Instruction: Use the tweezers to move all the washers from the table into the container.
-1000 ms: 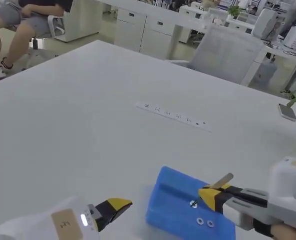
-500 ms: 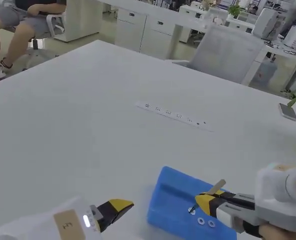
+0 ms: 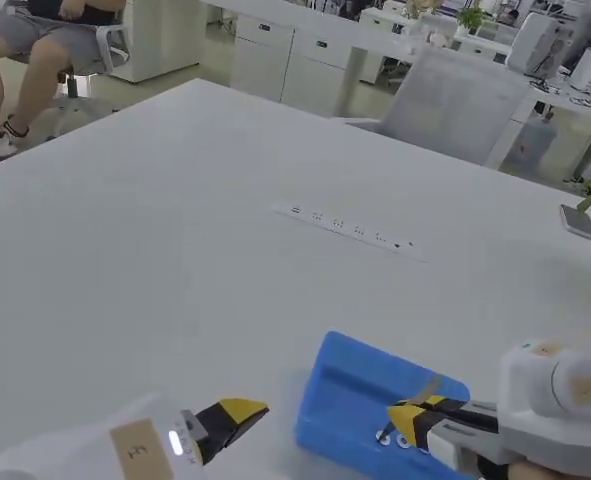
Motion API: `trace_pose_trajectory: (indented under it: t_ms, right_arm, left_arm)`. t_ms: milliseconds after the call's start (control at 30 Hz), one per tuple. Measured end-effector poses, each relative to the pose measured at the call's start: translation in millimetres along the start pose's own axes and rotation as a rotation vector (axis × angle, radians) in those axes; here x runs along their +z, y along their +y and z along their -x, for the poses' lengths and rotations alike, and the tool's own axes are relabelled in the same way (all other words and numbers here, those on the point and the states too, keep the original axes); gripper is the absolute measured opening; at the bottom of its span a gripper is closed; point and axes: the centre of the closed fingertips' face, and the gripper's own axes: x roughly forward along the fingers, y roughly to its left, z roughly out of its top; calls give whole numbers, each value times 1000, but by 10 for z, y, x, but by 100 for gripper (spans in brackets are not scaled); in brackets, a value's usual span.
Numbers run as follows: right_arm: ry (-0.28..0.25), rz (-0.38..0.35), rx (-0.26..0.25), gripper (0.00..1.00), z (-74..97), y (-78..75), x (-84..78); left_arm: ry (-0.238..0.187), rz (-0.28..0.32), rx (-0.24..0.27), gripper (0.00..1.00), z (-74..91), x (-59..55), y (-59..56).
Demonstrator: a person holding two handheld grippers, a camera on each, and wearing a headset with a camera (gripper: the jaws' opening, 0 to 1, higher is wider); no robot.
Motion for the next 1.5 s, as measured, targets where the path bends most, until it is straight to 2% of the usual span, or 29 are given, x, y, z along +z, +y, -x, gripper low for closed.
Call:
trace_pose_trajectory:
  t_ms: [1167, 1500]
  right_arm:
    - [-5, 2, -6, 3, 12, 7, -1]
    - [-59, 5, -9, 4, 107, 48, 220]
  left_arm:
    - [17, -10, -11, 71, -8, -25, -29]
    - [19, -11, -6, 71, -3, -31, -20]
